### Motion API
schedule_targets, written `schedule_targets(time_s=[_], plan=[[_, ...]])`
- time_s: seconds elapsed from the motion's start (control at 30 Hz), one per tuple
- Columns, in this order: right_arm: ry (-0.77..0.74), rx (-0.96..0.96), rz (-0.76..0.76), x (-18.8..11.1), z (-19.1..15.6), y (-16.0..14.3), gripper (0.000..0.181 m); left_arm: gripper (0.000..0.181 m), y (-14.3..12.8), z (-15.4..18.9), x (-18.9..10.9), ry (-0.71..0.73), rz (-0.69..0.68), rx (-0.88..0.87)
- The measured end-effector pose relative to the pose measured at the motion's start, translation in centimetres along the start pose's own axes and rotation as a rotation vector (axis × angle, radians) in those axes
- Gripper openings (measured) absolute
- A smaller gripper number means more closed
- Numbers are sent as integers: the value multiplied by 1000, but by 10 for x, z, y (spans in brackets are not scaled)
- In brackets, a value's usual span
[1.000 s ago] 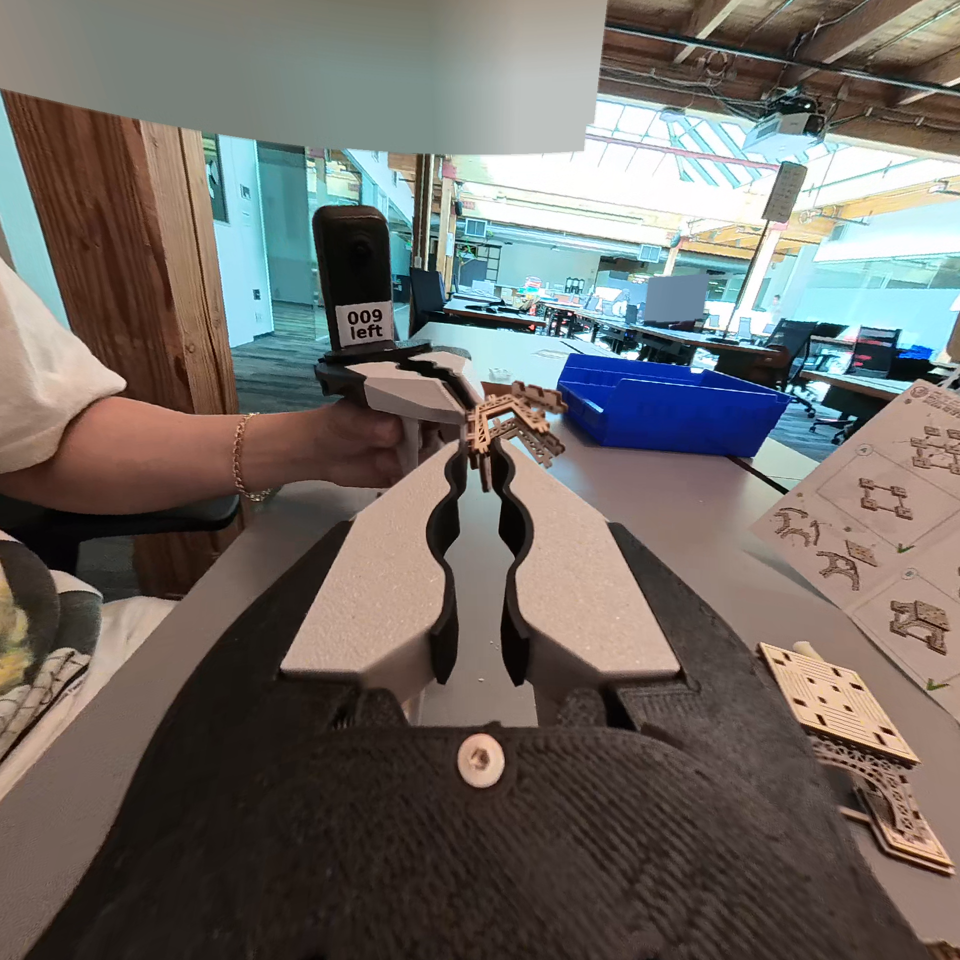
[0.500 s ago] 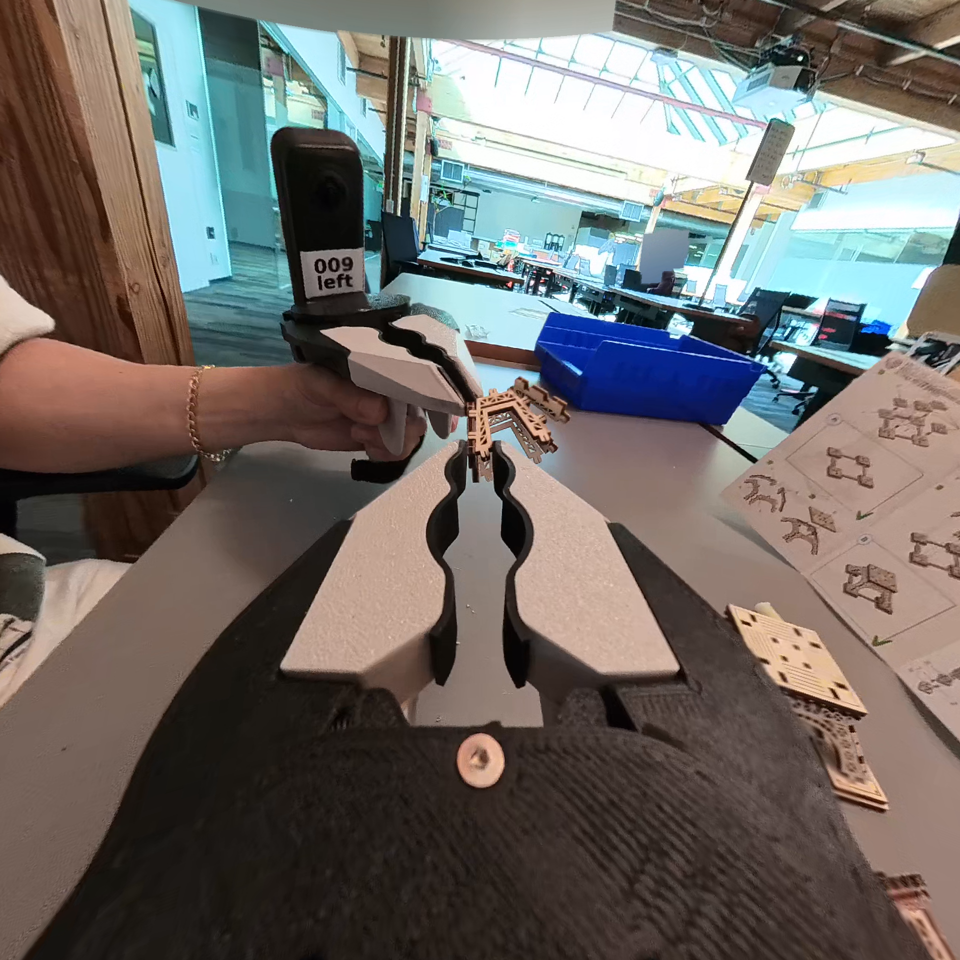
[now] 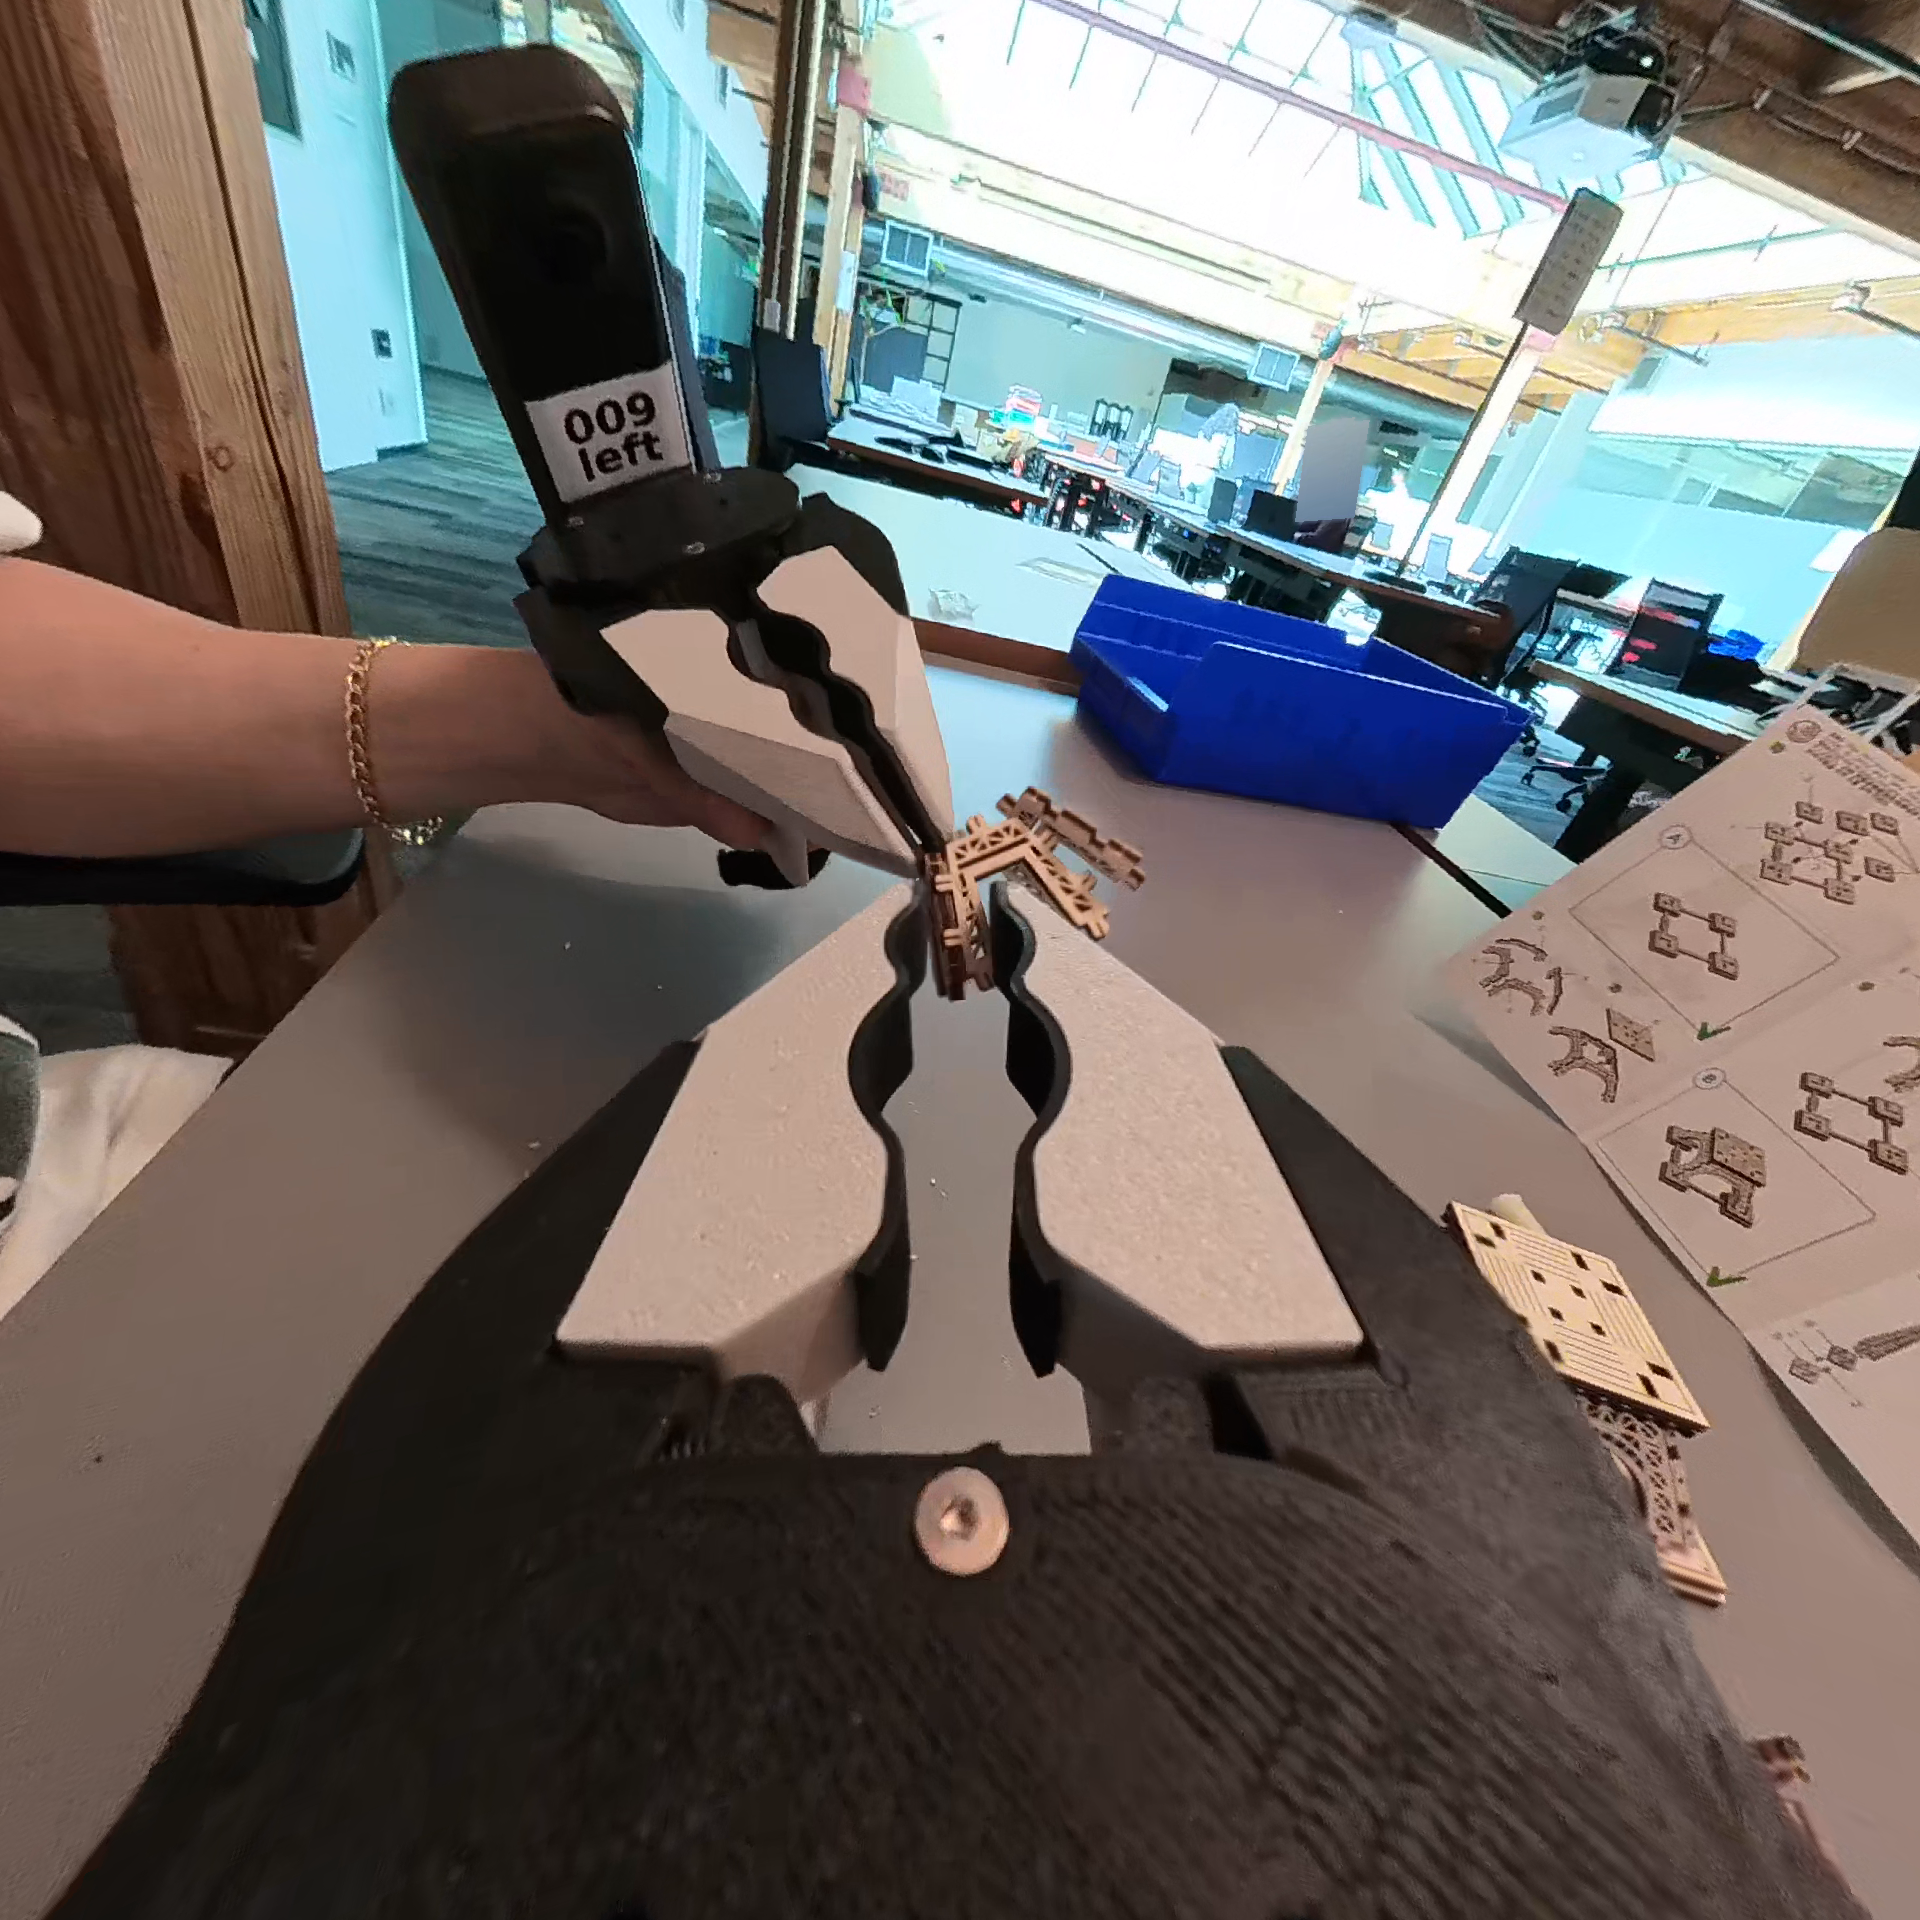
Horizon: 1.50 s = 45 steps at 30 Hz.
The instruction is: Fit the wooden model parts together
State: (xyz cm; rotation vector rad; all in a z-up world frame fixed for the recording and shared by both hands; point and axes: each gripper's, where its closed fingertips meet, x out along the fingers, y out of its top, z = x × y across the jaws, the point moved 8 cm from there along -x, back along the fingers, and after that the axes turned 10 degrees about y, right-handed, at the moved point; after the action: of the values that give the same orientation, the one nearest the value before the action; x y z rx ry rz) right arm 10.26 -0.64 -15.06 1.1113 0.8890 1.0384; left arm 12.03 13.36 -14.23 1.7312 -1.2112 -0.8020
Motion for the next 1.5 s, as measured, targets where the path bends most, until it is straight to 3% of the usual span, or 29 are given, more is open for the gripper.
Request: schedule_targets(time_s=[0.5, 0.63, 1.0, 1.2, 1.33, 1.5], plan=[[-58, -158, -159, 4, -2, -5, 6, 0, -5, -1, 6, 19, -91, -74], [-71, -113, -135, 5, 0, -6, 6, 0, -7, -3, 6, 24, -84, -99], [-140, -408, -436, 20, -9, -30, 6, 9, -9, -15, -4, 48, -135, -101], [-110, -449, -492, 26, -14, -37, 6, 8, -23, -12, -5, 42, -336, 129], [-52, -425, -529, 29, -18, -43, 8, 5, -35, 2, 1, -25, -363, 241], [-10, -431, -551, 31, -22, -46, 12, 12, -48, 8, 4, 3, -434, 426]])
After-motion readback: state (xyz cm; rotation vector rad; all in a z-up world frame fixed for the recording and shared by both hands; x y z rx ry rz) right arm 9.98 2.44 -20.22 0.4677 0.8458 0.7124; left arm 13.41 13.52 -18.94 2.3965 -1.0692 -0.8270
